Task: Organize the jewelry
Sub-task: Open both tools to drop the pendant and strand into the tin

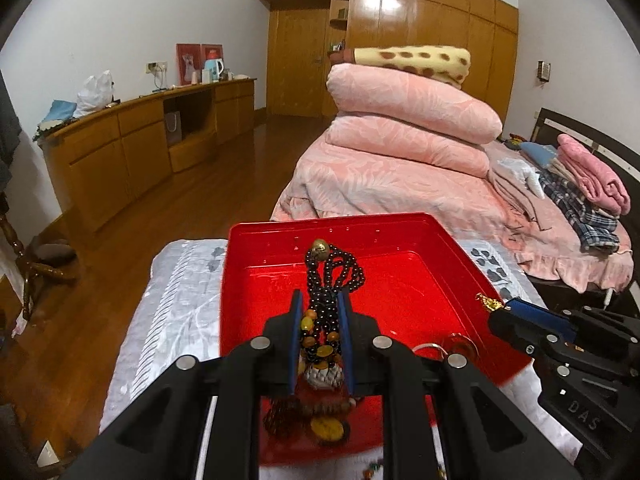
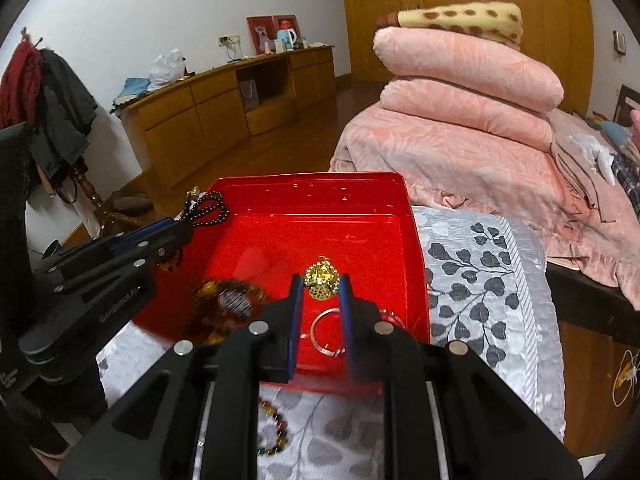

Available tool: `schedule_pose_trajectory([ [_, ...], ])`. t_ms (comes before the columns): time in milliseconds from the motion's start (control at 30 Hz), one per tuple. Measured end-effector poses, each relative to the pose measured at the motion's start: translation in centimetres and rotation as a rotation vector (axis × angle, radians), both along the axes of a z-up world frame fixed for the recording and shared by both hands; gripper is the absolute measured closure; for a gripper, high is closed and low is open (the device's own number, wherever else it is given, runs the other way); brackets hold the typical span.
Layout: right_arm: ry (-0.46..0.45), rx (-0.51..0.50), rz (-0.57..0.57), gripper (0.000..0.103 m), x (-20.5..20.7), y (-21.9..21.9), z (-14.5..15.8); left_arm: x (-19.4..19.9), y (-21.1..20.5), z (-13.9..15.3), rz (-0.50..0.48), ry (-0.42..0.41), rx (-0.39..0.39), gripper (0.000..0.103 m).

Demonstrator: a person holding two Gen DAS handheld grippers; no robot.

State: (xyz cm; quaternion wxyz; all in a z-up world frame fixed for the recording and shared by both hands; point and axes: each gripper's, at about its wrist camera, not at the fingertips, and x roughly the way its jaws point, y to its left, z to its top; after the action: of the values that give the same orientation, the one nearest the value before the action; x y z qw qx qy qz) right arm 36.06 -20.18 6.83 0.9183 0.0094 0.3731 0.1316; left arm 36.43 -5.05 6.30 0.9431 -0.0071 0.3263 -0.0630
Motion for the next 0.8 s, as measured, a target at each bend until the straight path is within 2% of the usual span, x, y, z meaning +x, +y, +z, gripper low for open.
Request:
schedule_pose_trajectory([
  [100,0.018,0.009,-0.008,0.084,2.1,-0.1,-0.7,1.9,-0.5,-0.8,0.008,0.026,0.012,0.082],
  [133,0.021,0.003,-0.012,0.083,2.7,-0.1,-1.0,2.8,-0.7,-1.3,0.012,0.037,0.023,0.077],
  [167,0.025,-0.004,-0.020,0.081,3.3,-0.2,-1.3,3.4,-0.8,-1.7,0.022,0.047,0.035,0.061],
  [200,0.030,-0.007,-0.027,0.081,3.8,-0.3,-1.7,3.8,-0.8,-2.1,0.033,0.048,0.041,0.053],
  [267,0.044,0.003,-0.043,0.080,4.2,-0.7,-2.4,3.9,-0.9,-2.5,0.044,0.052,0.050,0.052],
  [367,0.053,0.004,-0.054,0.070,4.2,-1.1,-3.0,3.9,-0.5,-2.7,0.053,0.061,0.041,0.040],
  [433,0.042,0.000,-0.059,0.070,3.9,-1.3,-2.7,3.2,-0.3,-2.0,0.057,0.037,0.036,0.038],
  [500,0.021,0.005,-0.059,0.063,3.0,-1.4,-2.1,2.5,-0.1,-1.3,0.055,0.013,0.036,0.028],
  [567,-0.001,-0.002,-0.066,0.055,2.2,-1.6,-1.5,1.4,0.3,-0.5,0.056,-0.018,0.041,0.024],
  [600,-0.009,-0.002,-0.066,0.054,1.9,-1.7,-1.2,0.6,0.5,0.0,0.057,-0.033,0.042,0.020],
  [700,-0.025,0.000,-0.071,0.042,-0.3,-2.0,-0.6,-1.0,1.4,0.7,0.057,-0.062,0.045,0.009],
  [800,-0.042,-0.019,-0.075,0.031,-2.8,-2.0,-0.4,-3.2,2.1,1.0,0.064,-0.080,0.062,0.007],
])
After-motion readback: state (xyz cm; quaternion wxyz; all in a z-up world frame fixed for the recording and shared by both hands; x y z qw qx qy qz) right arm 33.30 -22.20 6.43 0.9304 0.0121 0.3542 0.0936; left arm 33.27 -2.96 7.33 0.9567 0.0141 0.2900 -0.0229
